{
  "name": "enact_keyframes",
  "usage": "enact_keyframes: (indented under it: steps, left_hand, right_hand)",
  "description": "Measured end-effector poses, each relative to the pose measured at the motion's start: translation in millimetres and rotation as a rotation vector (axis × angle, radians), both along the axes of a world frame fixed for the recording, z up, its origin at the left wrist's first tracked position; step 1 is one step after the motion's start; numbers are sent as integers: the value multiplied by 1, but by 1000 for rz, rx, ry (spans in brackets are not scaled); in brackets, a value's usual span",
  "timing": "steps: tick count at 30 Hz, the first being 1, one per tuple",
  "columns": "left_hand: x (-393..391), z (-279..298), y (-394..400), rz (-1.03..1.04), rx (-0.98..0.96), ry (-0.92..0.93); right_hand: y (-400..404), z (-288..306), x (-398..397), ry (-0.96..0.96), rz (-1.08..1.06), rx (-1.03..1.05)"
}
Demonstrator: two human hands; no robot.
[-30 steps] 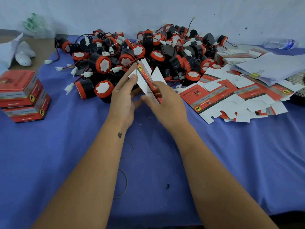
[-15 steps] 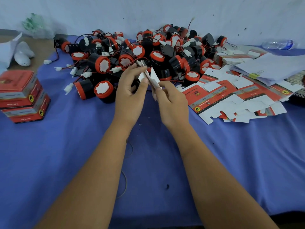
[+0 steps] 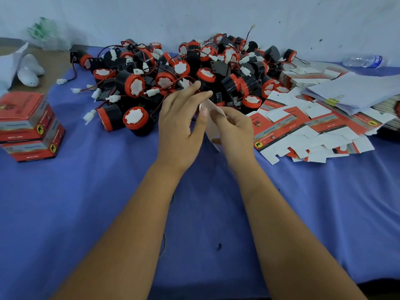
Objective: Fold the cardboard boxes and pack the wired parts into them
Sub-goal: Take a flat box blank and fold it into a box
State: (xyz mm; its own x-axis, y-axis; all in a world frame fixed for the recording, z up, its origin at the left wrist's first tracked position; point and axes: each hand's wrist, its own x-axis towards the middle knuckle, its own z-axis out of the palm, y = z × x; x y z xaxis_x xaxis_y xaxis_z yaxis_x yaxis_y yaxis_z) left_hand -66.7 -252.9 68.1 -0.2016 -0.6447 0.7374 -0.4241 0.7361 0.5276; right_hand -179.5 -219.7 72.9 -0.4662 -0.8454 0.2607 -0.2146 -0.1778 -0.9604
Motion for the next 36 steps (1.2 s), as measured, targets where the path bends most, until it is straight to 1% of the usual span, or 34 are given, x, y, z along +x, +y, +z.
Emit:
enact_keyframes:
  steps: [2,4,6,8,10,13,17,19,21,23,24,26,28,30,33,35,36]
  left_hand:
    - [0,4,2,11,-64,40]
    - [1,8,2,35,-111,78]
    - [2,9,2,45,-113,64]
    - [2,7,4,33,-79,14]
    - [1,5,5,8,-25,-31]
    - [-1,4,5,-20,-13,-59]
    - [-1,4,4,-45,-7,-53]
    - [-3,2,5,-74,9,-81]
    - [-3,0,6,-138,88,-84]
    - [-1,0,7,-234,185,-11]
    - [0,0,6,-280,218,39]
    - [3,2,7,-359,270,119]
    - [5,2,7,-417,295,127]
    - [4,0,9,-410,224,8]
    - [-3,-8,3,-316,63,-219]
    - [-4,-10,-4,-252,34,-265]
    - [-2,-11,-7,-225,27,-249]
  right_hand:
    - [1,3,1,-47,49,-10]
    - [1,5,3,-44,95,-31]
    - [1,6,2,5,129,-44]
    - [1,3,1,109,140,-32]
    - [-1,-1,0,173,119,13]
    - [-4,-5,-4,148,75,63]
    - [-5,-10,-11,202,54,117]
    - [-6,-14,-14,187,14,145]
    - [-7,-15,-15,129,-47,147]
    - [-8,-13,-18,28,-158,104]
    - [-7,-11,-22,-57,-214,57]
    - [-7,-4,-29,-300,-277,-34]
    - [-6,1,-35,-521,-253,-82]
    - [-5,2,-36,-634,-213,-69]
    - [-5,2,-38,-757,-176,-64]
    - [-4,2,-40,-754,-164,-39]
    - [-4,3,-40,-725,-154,-28]
